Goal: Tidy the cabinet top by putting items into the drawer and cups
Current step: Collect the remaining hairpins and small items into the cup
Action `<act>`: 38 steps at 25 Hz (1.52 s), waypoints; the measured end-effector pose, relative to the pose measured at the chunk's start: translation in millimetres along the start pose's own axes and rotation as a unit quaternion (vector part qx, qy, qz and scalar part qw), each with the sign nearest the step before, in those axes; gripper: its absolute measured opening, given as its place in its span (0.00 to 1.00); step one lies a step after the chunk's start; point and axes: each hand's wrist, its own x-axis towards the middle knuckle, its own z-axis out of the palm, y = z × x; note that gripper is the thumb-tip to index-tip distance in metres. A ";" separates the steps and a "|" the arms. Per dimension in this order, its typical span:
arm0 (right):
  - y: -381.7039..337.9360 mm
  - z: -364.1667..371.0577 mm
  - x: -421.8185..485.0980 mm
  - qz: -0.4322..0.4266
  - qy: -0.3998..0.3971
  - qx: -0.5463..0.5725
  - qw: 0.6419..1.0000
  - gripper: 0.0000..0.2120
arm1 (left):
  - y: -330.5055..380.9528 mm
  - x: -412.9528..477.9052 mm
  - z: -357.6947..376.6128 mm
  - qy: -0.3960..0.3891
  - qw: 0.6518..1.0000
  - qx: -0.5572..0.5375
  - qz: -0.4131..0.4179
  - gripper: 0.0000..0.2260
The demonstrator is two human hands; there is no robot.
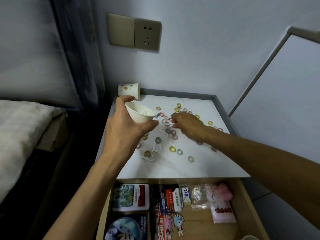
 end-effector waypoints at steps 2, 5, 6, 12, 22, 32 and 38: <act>4.4 -9.8 -5.9 0.009 0.003 0.014 1.000 0.05 | 1.0 -1.2 -0.3 -0.002 1.000 -0.006 -0.003 0.34; 10.3 -22.5 -11.9 -0.003 -0.014 -0.010 1.000 0.09 | 2.0 -2.3 1.4 -0.007 1.000 -0.007 -0.009 0.34; 12.4 -24.4 -13.5 -0.002 -0.022 -0.016 1.000 0.09 | 2.2 -2.4 2.7 -0.009 1.000 -0.003 -0.010 0.35; 19.1 -27.9 -19.3 0.039 -0.052 -0.006 0.998 0.08 | 2.9 -4.4 8.3 -0.005 1.000 0.012 -0.012 0.36; -27.1 -101.6 -18.7 0.031 0.075 0.337 0.938 0.06 | 0.4 -4.7 11.1 -0.019 0.999 0.026 -0.018 0.35; -90.6 -137.5 -20.1 -0.164 -0.060 0.337 0.925 0.08 | 2.8 -6.4 12.6 -0.029 0.999 0.022 -0.009 0.33; -56.9 -92.2 -31.1 0.027 0.038 0.278 0.960 0.04 | 0.6 -3.8 4.2 -0.005 1.000 0.018 -0.016 0.34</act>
